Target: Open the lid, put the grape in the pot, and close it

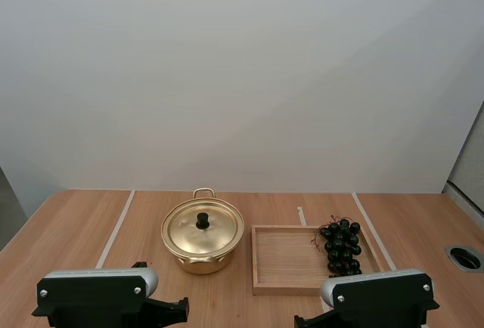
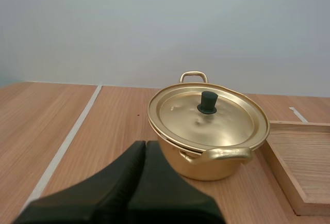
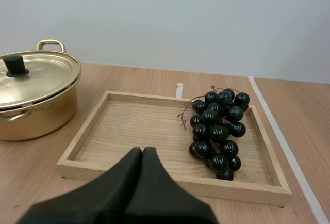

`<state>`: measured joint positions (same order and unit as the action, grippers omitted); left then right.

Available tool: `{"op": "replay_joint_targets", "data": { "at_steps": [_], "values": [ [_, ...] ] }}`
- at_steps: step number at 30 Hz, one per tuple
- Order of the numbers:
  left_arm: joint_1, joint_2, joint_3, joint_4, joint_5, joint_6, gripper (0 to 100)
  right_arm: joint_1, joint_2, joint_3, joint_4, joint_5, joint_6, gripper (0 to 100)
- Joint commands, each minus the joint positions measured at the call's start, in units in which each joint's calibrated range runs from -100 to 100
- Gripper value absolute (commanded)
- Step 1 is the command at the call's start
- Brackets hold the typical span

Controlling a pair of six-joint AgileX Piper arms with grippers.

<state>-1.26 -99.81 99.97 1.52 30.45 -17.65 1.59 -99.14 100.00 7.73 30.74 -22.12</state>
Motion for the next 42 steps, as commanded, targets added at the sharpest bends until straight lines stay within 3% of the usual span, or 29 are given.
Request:
{"op": "replay_joint_targets", "data": {
  "at_steps": [1,23,35,39,42],
  "values": [
    [0.12,-0.2,0.0,0.1,-1.0,-0.5,1,-0.2,-0.5,0.0,0.2,-0.3,0.1,0],
    [0.12,-0.2,-0.9,0.1,1.2,1.3,1,-0.2,-0.5,0.0,0.2,0.0,0.1,0],
    [0.12,-0.2,-29.7,0.1,19.4,5.5,1,-0.2,-0.4,-26.8,1.8,15.2,0.1,0],
    [0.12,-0.2,-37.6,0.1,33.4,5.5,1,-0.2,-0.4,-34.7,2.7,27.8,0.1,0],
    [0.12,-0.2,-40.5,0.1,37.2,5.5,1,-0.2,-0.4,-37.6,3.5,33.4,0.1,0]
  ]
}}
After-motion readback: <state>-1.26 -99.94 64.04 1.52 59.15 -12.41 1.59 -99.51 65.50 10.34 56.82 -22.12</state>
